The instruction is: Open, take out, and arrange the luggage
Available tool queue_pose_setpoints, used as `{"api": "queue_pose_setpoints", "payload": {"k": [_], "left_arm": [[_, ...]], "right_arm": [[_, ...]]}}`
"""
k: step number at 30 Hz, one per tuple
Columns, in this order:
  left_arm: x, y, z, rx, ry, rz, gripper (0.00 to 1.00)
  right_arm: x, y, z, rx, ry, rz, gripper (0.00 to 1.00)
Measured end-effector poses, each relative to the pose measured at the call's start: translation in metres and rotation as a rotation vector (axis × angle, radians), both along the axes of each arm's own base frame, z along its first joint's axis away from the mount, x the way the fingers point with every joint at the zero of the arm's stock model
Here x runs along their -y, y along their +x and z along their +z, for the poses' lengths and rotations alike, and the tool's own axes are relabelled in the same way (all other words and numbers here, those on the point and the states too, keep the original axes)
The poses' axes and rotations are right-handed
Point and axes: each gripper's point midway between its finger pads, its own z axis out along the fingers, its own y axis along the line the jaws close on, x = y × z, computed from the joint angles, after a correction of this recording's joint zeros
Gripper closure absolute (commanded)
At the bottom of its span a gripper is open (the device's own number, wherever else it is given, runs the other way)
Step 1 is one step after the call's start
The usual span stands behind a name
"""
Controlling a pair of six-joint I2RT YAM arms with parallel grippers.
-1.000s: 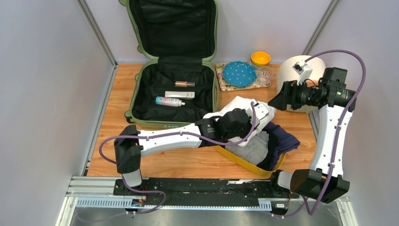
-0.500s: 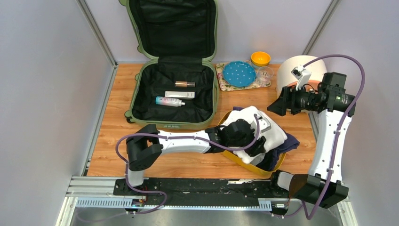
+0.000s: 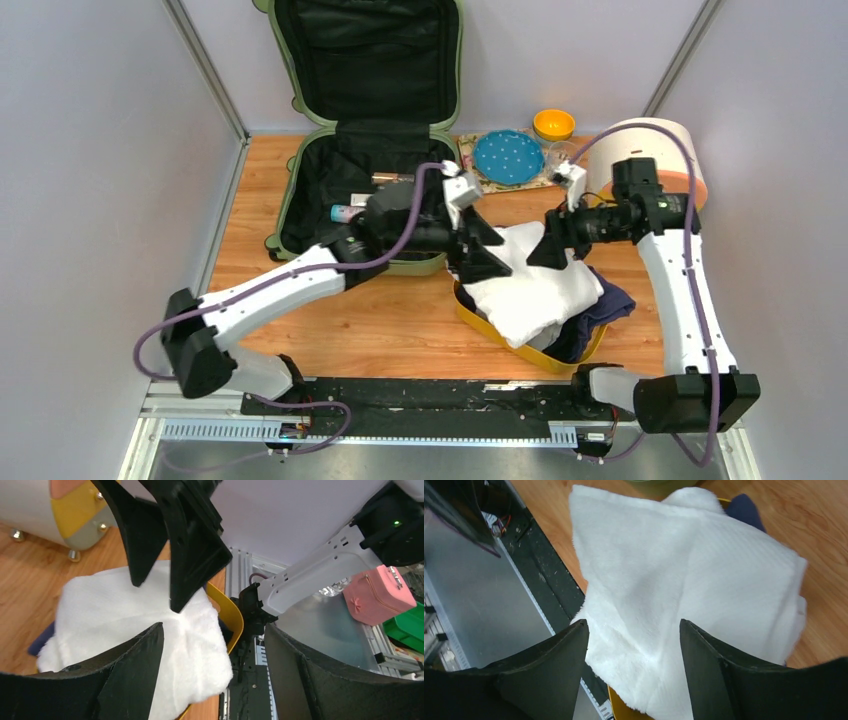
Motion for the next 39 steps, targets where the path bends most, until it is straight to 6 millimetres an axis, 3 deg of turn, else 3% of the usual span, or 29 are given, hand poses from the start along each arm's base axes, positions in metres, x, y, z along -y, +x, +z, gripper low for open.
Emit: {"api": "queue_pose_setpoints", "payload": {"k": [2, 4, 8, 10, 13, 15, 18, 29, 33, 39], "left_arm": [[-0.028, 0.005, 0.013, 0.019, -0.031, 0.017, 0.2], [-0.053, 0.019, 0.012, 0.029, -0.028, 0.061, 0.2], [-0.089, 0.059, -0.018, -0.023, 0.04, 0.185, 0.2], [-0.107, 0.077, -0.044, -0.076, 0.091, 0.254, 0.2], [-0.125, 0.09, -0.073, -0.138, 0.149, 0.319, 0.2], [-0.13, 0.089, -0.086, -0.161, 0.171, 0.33, 0.2], [-0.133, 0.086, -0.092, -0.164, 0.181, 0.331, 0.2], [-0.138, 0.088, -0.089, -0.123, 0.172, 0.347, 0.2], [-0.141, 0.089, -0.101, -0.146, 0.194, 0.352, 0.2], [-0.147, 0.094, -0.106, -0.152, 0.203, 0.367, 0.2]], "right_arm": [[-0.018, -0.008, -0.006, 0.005, -0.031, 0.082, 0.25], [-0.036, -0.017, -0.02, 0.014, -0.089, 0.176, 0.21], [-0.046, -0.033, -0.067, 0.002, -0.253, 0.316, 0.21], [-0.039, -0.037, -0.096, -0.02, -0.351, 0.374, 0.21], [-0.024, -0.036, -0.136, -0.036, -0.476, 0.461, 0.21], [-0.014, -0.033, -0.15, -0.017, -0.513, 0.506, 0.21], [-0.002, -0.03, -0.154, 0.017, -0.526, 0.548, 0.22], [0.096, -0.024, -0.163, 0.096, -0.747, 0.611, 0.23], [0.127, -0.033, -0.169, 0.105, -0.841, 0.631, 0.23], [0.202, -0.052, -0.17, 0.019, -0.985, 0.554, 0.22]]}}
